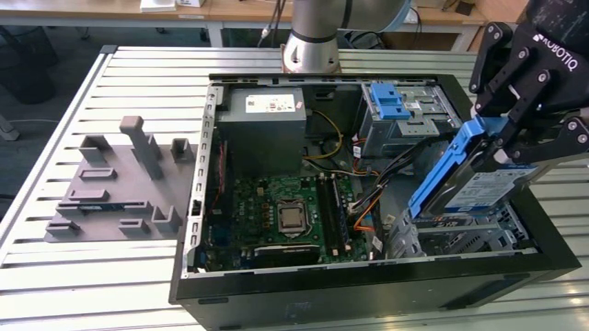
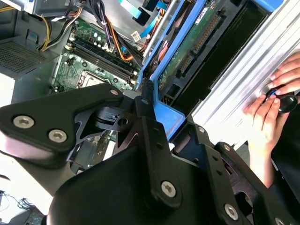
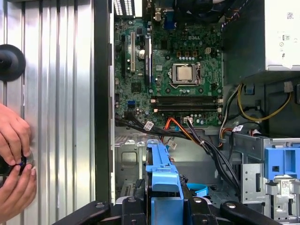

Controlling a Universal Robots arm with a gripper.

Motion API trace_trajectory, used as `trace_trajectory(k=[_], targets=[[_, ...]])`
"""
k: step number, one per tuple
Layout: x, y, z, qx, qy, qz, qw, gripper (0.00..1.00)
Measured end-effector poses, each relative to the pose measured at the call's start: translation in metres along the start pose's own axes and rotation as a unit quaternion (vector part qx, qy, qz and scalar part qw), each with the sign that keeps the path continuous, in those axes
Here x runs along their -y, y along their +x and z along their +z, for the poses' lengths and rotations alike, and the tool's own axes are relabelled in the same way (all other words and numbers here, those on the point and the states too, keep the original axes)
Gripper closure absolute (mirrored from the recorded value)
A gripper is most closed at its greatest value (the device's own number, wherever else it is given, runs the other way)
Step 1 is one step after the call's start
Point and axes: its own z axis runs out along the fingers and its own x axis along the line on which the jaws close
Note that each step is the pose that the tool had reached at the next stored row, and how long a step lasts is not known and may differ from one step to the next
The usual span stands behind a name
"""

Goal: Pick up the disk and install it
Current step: 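Insert the disk into the insertion slot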

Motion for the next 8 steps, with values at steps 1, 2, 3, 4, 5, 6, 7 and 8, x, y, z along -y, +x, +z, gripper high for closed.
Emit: trace_trajectory(k=[1, 2, 3, 4, 5, 6, 7, 8], targets=[[0.0002, 0.0000, 0.0003, 0.0000, 0.0000, 0.000, 1.0000, 0.64], [0.0004, 0.0000, 0.0007, 0.0000, 0.0000, 0.000, 1.0000, 0.64], [0.0006, 0.0000, 0.0010, 0.0000, 0.0000, 0.000, 1.0000, 0.64], [0.0008, 0.0001, 0.0014, 0.0000, 0.0000, 0.000, 1.0000, 0.64], [0.0012, 0.0000, 0.0017, 0.0000, 0.0000, 0.000, 1.0000, 0.64], [0.0015, 0.0001, 0.0021, 0.0000, 0.0000, 0.000, 1.0000, 0.64], [0.0017, 0.0001, 0.0024, 0.0000, 0.0000, 0.000, 1.0000, 0.64], [0.0019, 0.0001, 0.0027, 0.0000, 0.0000, 0.000, 1.0000, 0.64]])
